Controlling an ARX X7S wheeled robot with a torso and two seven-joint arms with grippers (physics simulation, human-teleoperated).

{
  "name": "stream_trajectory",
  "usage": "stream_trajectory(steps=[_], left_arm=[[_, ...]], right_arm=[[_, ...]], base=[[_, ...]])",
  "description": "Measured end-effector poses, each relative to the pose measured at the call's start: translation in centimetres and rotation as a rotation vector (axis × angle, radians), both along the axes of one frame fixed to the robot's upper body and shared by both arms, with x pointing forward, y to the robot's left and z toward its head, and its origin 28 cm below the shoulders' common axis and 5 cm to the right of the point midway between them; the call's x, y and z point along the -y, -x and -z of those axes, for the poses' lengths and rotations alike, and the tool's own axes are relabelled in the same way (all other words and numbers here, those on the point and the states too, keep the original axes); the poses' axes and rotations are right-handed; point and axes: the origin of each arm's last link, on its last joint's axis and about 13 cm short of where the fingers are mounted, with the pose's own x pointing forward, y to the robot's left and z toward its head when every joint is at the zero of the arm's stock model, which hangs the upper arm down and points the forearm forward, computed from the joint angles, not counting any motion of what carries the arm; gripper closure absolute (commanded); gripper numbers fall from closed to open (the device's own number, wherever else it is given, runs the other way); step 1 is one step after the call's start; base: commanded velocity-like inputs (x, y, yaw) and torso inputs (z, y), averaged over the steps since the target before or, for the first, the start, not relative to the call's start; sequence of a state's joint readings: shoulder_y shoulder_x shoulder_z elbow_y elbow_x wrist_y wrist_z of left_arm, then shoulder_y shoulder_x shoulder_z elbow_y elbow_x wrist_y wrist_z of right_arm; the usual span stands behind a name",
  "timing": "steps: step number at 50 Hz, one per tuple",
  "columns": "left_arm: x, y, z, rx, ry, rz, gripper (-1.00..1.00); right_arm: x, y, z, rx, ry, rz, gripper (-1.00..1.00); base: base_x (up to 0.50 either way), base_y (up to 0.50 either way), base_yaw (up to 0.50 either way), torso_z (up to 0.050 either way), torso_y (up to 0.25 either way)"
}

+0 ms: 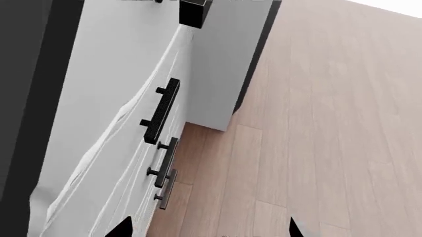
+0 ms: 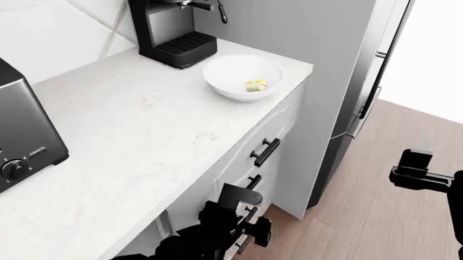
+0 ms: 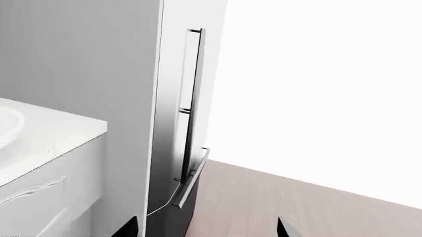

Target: Place the bar in the bowl and close the drawer.

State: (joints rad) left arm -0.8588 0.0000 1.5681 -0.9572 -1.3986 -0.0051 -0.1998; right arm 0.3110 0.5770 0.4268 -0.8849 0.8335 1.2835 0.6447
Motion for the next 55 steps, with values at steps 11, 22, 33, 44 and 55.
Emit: stream_trajectory(steps=[11,22,33,44,55], left_arm=[[-1.2,-0.1,0.8,-0.017,-0.064,-0.101,-1.00],[-2.0,-0.1,1.3,-0.013,-0.148,-0.200,-1.00],[-2.3,0.1,1.7,0.016,-0.251,-0.303,-1.00],[-1.8,0.4,1.8,0.040,-0.319,-0.370,-1.00],[-1.6,0.6,1.8,0.049,-0.340,-0.393,-1.00]], right_arm=[[-0.2,0.0,0.0,0.001,0.004,-0.006,-1.00],[-0.3,0.0,0.1,0.001,0.008,-0.011,-1.00],[-0.4,0.1,0.2,0.000,0.012,-0.015,-1.00],[-0.5,0.1,0.2,-0.001,0.015,-0.020,-1.00],[-0.6,0.1,0.3,-0.002,0.016,-0.024,-1.00]], base=[[0.00,0.00,0.00,0.000,0.000],[0.00,0.00,0.00,0.000,0.000],[0.00,0.00,0.00,0.000,0.000],[0.00,0.00,0.00,0.000,0.000],[0.00,0.00,0.01,0.000,0.003]])
